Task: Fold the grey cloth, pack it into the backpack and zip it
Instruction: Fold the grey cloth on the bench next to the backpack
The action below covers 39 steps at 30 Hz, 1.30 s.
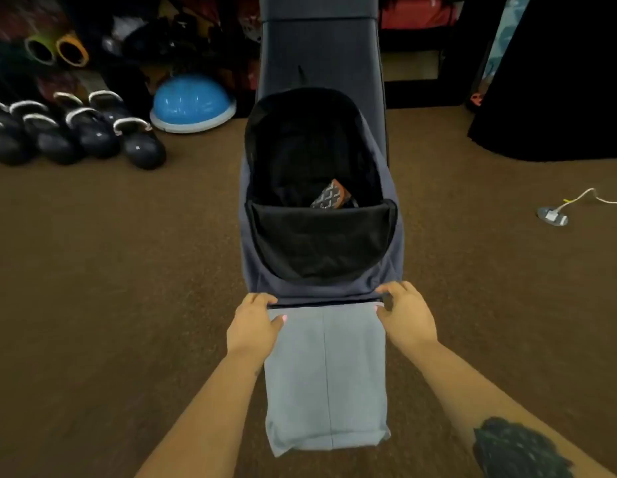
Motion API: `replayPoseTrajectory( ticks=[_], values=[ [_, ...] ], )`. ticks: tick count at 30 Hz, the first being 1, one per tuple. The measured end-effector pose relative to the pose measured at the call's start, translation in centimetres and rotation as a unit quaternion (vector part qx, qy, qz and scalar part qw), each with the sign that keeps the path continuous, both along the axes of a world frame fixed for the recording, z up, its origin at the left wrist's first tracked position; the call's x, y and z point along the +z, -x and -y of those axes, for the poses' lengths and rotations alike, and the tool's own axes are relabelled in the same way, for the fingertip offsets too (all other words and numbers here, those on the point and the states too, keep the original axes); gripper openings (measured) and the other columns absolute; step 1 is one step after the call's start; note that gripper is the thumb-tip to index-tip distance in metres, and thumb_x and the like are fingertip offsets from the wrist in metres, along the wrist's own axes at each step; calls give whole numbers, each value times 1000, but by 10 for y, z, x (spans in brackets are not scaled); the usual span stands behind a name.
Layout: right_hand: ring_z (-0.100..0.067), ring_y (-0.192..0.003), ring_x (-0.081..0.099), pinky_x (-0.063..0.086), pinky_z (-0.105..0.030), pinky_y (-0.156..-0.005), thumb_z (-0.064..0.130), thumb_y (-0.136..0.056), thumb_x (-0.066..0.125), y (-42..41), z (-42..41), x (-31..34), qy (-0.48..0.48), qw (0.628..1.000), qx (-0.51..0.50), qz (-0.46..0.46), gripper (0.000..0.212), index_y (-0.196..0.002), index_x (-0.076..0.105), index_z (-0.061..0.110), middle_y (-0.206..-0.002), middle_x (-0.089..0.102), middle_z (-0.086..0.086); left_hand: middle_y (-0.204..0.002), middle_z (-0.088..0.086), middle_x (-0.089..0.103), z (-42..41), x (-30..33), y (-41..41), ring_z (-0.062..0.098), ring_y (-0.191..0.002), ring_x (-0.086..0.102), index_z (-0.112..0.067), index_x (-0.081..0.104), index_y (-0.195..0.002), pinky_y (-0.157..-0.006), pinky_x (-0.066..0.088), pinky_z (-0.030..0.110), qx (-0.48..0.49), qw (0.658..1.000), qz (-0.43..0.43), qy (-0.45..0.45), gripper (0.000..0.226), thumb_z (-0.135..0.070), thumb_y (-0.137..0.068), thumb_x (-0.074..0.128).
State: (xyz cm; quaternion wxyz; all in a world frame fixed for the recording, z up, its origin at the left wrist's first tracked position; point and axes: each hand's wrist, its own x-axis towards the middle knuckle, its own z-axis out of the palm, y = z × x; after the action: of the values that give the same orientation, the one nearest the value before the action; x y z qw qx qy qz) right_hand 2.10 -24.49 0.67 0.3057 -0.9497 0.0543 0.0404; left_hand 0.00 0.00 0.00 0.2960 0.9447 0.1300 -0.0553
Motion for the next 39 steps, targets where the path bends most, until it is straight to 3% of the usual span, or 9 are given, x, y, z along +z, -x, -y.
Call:
replayPoseTrajectory(
  ticks=[6,13,17,23,26,29,36,39],
  values=[
    [-27,-123,47,45,-39,-97,20,-86,64,-11,1,-38,11,994,-14,-111,52,-133,43,16,-136,44,-8,-134,2,41,-2,-37,-11,23,-123,42,-19,47,-127,-93,47,39,-9,996,-71,-44,46,-33,-86,62],
    [-35,-116,55,46,-42,-89,13,-89,59,-20,-5,-64,-32,981,-47,-188,63,-141,23,11,-131,55,-16,-126,5,45,-4,-55,-20,25,-119,42,-18,48,-122,-92,45,39,-46,992,-70,-99,40,-33,-87,61],
    [-34,-111,57,48,-43,-85,18,-87,63,-22,-4,-65,7,982,-55,-179,55,-132,34,11,-125,57,-15,-112,2,56,-2,-54,-21,21,-107,50,-21,55,-107,-91,41,36,-79,983,-63,-156,24,-36,-88,57],
    [-28,-110,59,45,-39,-91,30,-89,59,-14,-3,-52,169,970,2,-176,39,-121,46,13,-118,63,-9,-118,1,51,-1,-45,-15,20,-114,46,-20,54,-117,-98,38,38,-136,972,-58,-182,31,-37,-92,47],
    [-25,-112,57,37,-38,-96,35,-89,57,-9,6,-31,223,959,51,-164,30,-115,56,18,-117,64,-4,-119,-2,55,-5,-26,-10,18,-117,46,-22,54,-115,-100,34,37,-168,966,-60,-189,29,-37,-93,44],
    [-23,-108,57,36,-38,-97,39,-89,56,-7,15,2,256,951,84,-152,28,-110,61,21,-113,64,-2,-108,-3,61,-11,4,-5,16,-109,53,-26,55,-104,-103,32,36,-182,963,-60,-191,22,-41,-93,43],
    [-24,-113,51,36,-39,-100,57,-84,55,-8,28,118,299,938,116,-132,44,-108,65,21,-116,58,-4,-88,-8,61,-30,110,-3,16,-94,59,-29,48,-91,-91,30,32,-196,957,-32,-212,16,-44,-93,43],
    [-25,-119,43,33,-42,-103,59,-83,55,-7,34,176,317,932,128,-123,47,-109,64,21,-121,52,-4,-88,-9,54,-41,165,-4,16,-98,55,-32,49,-86,-88,27,32,-209,942,-47,-260,20,-46,-95,39]
  ],
)
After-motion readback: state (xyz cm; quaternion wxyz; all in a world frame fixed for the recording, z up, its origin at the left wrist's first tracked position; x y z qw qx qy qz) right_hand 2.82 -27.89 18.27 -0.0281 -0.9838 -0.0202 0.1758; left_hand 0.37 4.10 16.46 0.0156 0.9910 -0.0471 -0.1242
